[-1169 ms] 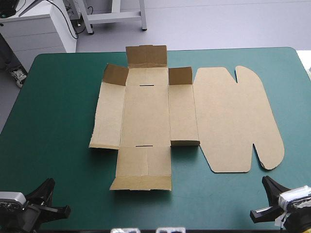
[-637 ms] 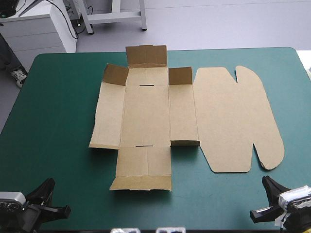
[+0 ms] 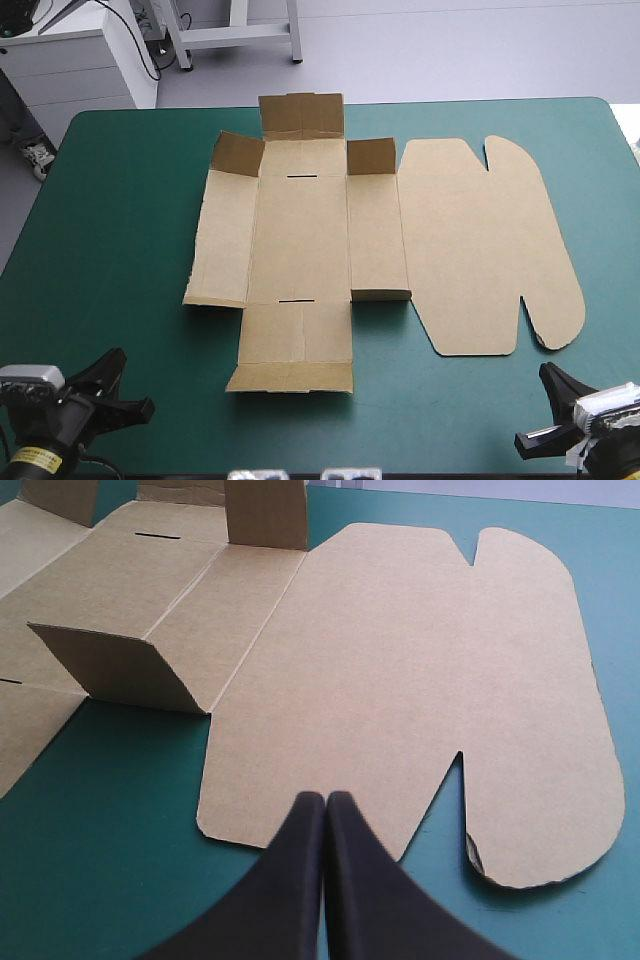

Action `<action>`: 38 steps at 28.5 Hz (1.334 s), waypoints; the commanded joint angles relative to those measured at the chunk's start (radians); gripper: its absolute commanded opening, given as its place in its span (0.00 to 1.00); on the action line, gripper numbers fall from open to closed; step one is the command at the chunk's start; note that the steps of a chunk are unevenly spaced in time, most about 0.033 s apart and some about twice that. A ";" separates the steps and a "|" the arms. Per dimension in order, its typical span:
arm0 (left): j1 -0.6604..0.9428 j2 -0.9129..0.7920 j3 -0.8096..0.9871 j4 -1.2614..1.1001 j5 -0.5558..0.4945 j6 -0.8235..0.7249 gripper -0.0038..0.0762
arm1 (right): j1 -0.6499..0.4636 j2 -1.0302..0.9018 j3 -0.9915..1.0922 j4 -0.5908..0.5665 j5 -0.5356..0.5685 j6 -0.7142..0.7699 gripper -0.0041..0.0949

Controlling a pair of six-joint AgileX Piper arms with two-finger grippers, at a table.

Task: Fold the box

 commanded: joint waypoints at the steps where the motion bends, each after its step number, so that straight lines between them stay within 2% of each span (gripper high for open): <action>1: -0.005 0.130 -0.045 -0.013 -0.138 0.012 0.04 | -0.007 -0.023 -0.027 0.003 -0.076 -0.003 0.02; 3: -0.005 0.251 -0.086 0.006 -0.185 0.042 0.04 | -0.007 -0.023 -0.027 0.003 -0.076 -0.003 0.02; 7: -0.005 0.457 -0.176 0.089 -0.182 0.048 0.04 | -0.007 -0.023 -0.027 0.003 -0.076 -0.003 0.02; 19: -0.001 0.860 -0.396 0.073 -0.133 0.165 0.04 | -0.007 -0.023 -0.027 0.003 -0.076 -0.003 0.02; 22: 0.032 0.942 -0.449 -0.015 -0.118 0.261 0.04 | -0.007 -0.023 -0.027 0.003 -0.076 -0.003 0.02; 27: 0.158 1.085 -0.538 -0.352 -0.030 0.545 0.04 | -0.007 -0.023 -0.027 0.003 -0.076 -0.003 0.02; 30: 0.271 1.192 -0.606 -0.576 0.095 0.700 0.04 | -0.007 -0.023 -0.027 0.003 -0.076 -0.003 0.02; 34: 0.355 1.329 -0.696 -0.695 0.236 0.754 0.04 | -0.007 -0.023 -0.027 0.003 -0.076 -0.003 0.02; 38: 0.365 1.436 -0.774 -0.709 0.279 0.746 0.04 | -0.007 -0.023 -0.027 0.003 -0.076 -0.003 0.02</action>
